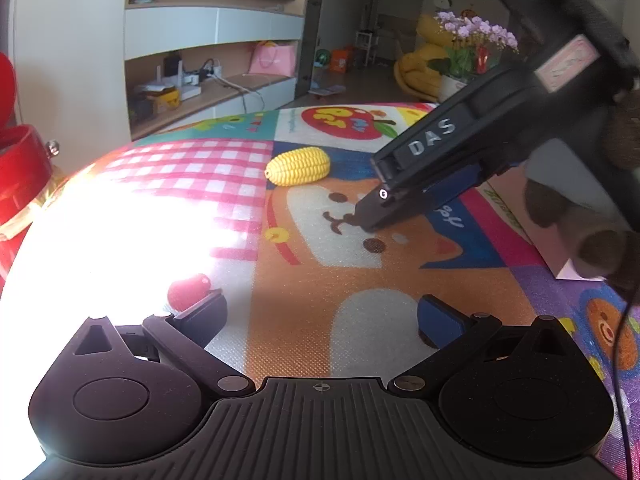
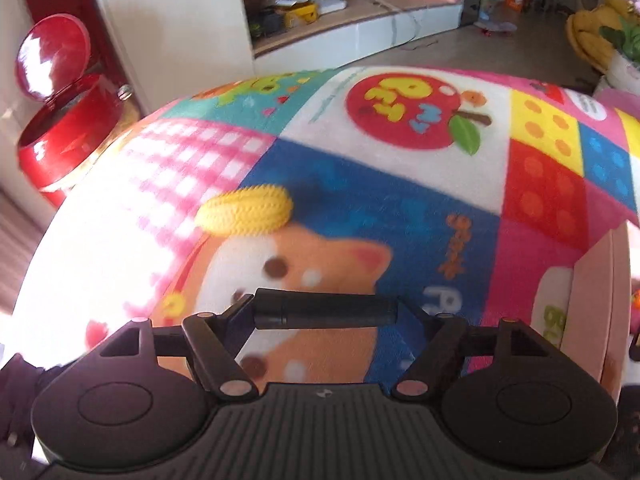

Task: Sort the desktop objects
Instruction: 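Move the right gripper to the yellow corn toy while the left approaches the black stick, then grasp the yellow corn toy on the mat with the right gripper, then grasp the black stick with the left gripper while the right gripper holds the corn toy, then drop the corn toy into the pink box while the left gripper drops the black stick in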

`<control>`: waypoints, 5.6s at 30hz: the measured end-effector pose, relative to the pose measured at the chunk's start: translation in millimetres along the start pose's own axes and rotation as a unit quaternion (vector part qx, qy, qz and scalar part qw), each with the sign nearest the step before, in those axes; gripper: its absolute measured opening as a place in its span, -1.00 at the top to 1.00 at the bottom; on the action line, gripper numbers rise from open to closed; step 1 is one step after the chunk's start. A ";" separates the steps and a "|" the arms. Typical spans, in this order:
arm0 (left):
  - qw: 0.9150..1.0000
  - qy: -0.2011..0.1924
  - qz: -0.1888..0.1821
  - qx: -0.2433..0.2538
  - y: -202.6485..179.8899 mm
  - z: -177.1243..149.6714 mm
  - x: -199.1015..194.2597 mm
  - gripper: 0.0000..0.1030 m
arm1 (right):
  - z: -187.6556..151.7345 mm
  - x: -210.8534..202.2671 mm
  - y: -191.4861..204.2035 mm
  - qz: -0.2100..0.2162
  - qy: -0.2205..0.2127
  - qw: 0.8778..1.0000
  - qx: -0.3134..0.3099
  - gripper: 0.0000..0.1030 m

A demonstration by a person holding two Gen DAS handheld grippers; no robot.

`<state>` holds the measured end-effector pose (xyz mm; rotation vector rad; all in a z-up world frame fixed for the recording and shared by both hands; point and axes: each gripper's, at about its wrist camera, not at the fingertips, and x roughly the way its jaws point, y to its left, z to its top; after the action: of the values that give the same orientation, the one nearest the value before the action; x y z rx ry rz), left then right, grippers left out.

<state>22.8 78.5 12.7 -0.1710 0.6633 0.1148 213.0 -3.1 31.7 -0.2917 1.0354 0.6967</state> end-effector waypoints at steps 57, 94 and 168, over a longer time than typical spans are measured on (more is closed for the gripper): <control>0.973 0.053 -0.129 0.184 -89.3 -28.4 -27.4 -1.00 | -227.0 -131.5 -48.1 -0.137 -0.177 0.966 0.127 -0.64; 0.987 0.057 -0.078 0.128 -53.9 32.7 27.6 -0.72 | -241.7 -107.6 -62.5 -0.129 -0.182 0.957 0.188 -0.92; 0.949 -0.123 -0.231 0.176 -213.4 128.5 -5.5 -0.94 | -183.5 -301.8 -111.6 -0.299 -0.363 0.876 0.106 -0.30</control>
<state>130.1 -105.9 141.4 0.0370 0.3714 -0.4277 62.7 -302.3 190.3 -0.1224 0.2531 0.0867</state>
